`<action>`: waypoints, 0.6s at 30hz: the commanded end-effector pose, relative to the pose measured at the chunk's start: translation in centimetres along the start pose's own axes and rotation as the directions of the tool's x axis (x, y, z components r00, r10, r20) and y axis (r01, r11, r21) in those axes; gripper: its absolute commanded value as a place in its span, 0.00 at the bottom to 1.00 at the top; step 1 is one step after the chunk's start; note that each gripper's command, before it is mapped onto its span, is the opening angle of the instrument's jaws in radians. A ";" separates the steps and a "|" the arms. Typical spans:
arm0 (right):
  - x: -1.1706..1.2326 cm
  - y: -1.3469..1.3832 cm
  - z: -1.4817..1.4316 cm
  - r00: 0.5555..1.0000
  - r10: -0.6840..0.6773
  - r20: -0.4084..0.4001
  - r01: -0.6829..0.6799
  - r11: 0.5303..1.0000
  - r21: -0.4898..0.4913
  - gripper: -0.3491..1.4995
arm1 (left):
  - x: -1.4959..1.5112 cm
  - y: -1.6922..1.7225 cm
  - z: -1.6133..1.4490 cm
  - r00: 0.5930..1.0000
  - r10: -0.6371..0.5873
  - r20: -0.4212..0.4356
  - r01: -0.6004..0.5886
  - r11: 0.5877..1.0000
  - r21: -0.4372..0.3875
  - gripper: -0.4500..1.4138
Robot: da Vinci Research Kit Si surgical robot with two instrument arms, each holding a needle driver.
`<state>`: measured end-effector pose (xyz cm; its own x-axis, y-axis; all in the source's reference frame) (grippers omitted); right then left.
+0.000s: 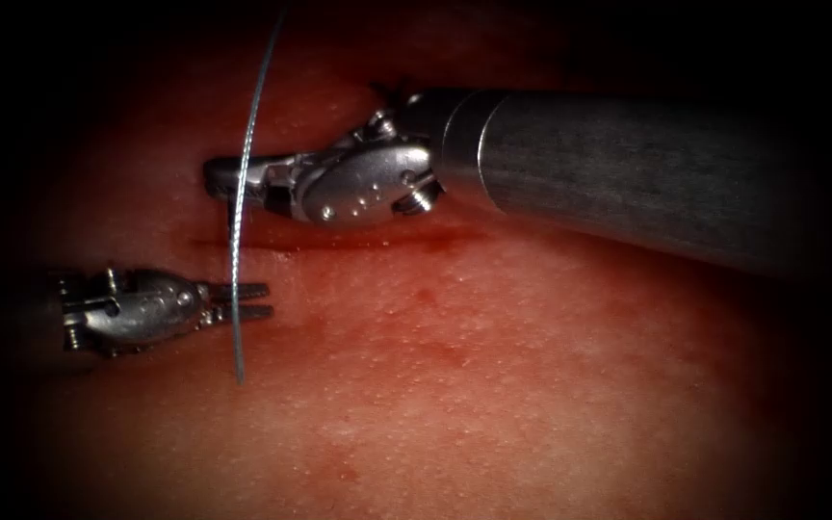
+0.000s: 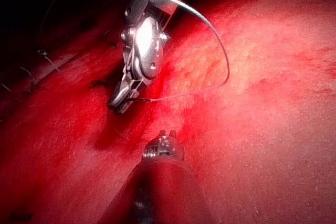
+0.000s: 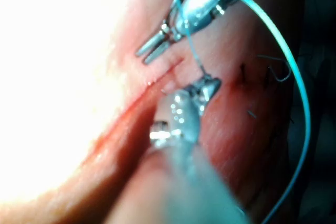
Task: Wound Closure
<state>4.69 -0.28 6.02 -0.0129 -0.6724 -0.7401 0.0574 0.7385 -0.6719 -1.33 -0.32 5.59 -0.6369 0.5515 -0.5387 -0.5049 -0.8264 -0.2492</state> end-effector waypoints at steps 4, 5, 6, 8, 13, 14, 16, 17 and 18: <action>-0.07 0.04 0.05 1.000 0.025 0.012 -0.025 1.000 0.004 0.00 | 0.02 -0.01 0.11 1.000 -0.005 -0.005 0.005 1.000 0.010 0.19; -0.08 0.04 0.05 0.999 0.043 0.016 -0.043 0.999 0.002 0.00 | 0.03 0.00 0.11 1.000 -0.006 -0.004 0.006 1.000 0.013 0.19; -0.09 0.05 0.05 0.998 0.056 0.019 -0.056 0.998 -0.001 0.00 | 0.02 0.00 0.12 1.000 -0.007 -0.004 0.007 1.000 0.014 0.19; -0.12 0.07 0.05 0.996 0.081 0.029 -0.081 0.997 -0.010 0.00 | 0.02 0.00 0.12 1.000 -0.008 -0.003 0.008 1.000 0.016 0.18; -0.22 0.13 0.02 0.987 0.158 0.042 -0.156 0.987 -0.039 0.00 | -0.03 0.00 0.17 1.000 -0.005 -0.004 0.006 1.000 0.024 0.18; -0.24 0.13 0.02 0.983 0.176 0.051 -0.174 0.984 -0.040 0.00 | -0.05 0.01 0.19 1.000 -0.004 -0.003 0.004 1.000 0.029 0.18; -0.29 0.14 0.02 0.978 0.199 0.057 -0.197 0.979 -0.044 0.00 | -0.11 0.03 0.23 1.000 -0.001 -0.011 0.001 1.000 0.028 0.18; -0.31 0.14 0.02 0.976 0.211 0.058 -0.208 0.977 -0.047 0.00 | -0.13 0.04 0.25 1.000 0.002 -0.008 -0.002 1.000 0.024 0.18; -0.31 0.14 0.02 0.976 0.211 0.058 -0.208 0.977 -0.047 0.00 | -0.13 0.04 0.25 1.000 0.002 -0.008 -0.002 1.000 0.024 0.18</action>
<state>4.65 -0.05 6.14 0.0621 -0.4918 -0.8685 0.0127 0.8705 -0.4920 -1.34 -0.45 5.81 -0.6361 0.5503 -0.5409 -0.5178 -0.8241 -0.2295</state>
